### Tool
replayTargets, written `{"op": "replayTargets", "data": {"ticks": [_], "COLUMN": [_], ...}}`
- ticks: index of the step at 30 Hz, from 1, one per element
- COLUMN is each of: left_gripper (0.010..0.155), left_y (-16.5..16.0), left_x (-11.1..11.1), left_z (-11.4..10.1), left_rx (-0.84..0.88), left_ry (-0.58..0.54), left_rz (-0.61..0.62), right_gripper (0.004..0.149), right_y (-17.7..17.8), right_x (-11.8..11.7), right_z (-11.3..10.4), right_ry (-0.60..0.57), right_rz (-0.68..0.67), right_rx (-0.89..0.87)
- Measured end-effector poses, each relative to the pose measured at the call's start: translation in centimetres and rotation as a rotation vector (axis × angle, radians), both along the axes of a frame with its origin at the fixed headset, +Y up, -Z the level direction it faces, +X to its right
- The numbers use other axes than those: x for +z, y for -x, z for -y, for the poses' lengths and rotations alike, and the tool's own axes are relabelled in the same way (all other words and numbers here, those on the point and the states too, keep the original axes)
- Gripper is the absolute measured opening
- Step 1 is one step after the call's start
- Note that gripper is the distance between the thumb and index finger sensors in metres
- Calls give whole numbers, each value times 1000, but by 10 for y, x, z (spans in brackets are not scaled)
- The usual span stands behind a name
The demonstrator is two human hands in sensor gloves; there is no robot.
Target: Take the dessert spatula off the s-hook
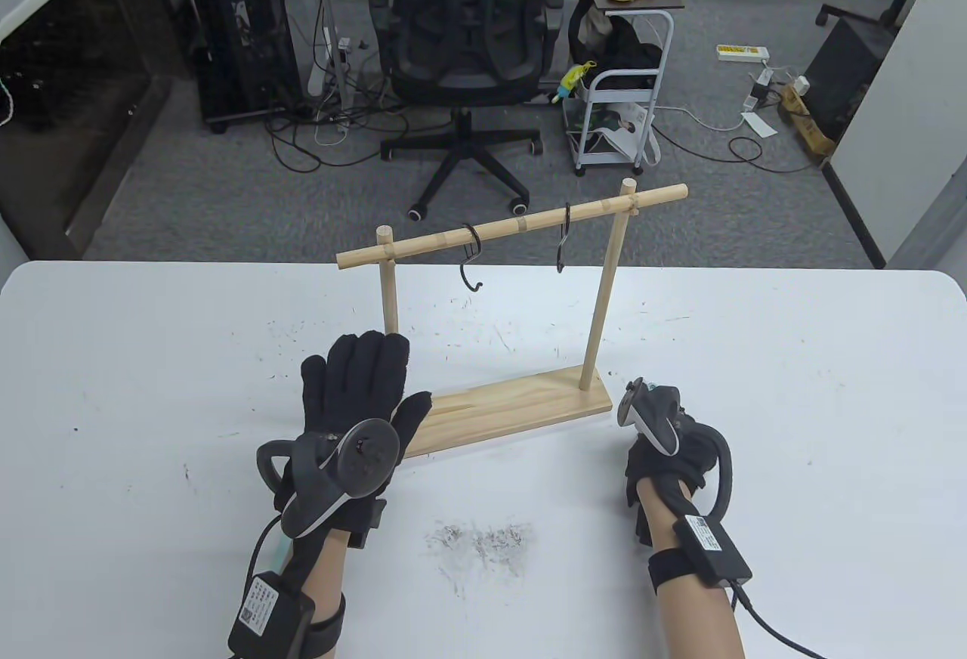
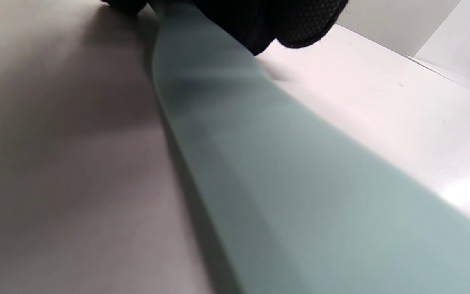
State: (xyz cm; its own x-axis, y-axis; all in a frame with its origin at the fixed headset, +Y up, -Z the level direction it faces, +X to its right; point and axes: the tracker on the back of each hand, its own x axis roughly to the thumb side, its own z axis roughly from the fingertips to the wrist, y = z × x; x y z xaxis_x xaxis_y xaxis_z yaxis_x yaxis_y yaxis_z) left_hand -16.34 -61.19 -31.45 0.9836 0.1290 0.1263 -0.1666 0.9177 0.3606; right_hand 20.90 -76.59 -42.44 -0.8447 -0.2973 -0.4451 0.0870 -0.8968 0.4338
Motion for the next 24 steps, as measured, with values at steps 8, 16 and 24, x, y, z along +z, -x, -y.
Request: {"op": "replayTargets", "data": {"ticks": [8, 16, 24], "left_gripper": [74, 74, 74], "left_y": [0, -1, 3], "left_x": [0, -1, -1], "left_z": [0, 0, 0], "left_rx": [-2, -4, 1], "left_ry": [2, 2, 6], "left_rz": [-2, -2, -10], "right_gripper": [62, 61, 67], "right_y": [2, 2, -6], "right_x": [2, 2, 2], "right_z": [-6, -8, -20], "right_ry": [21, 36, 44], "right_rz": [-8, -25, -5], "right_rx": [29, 52, -49]}}
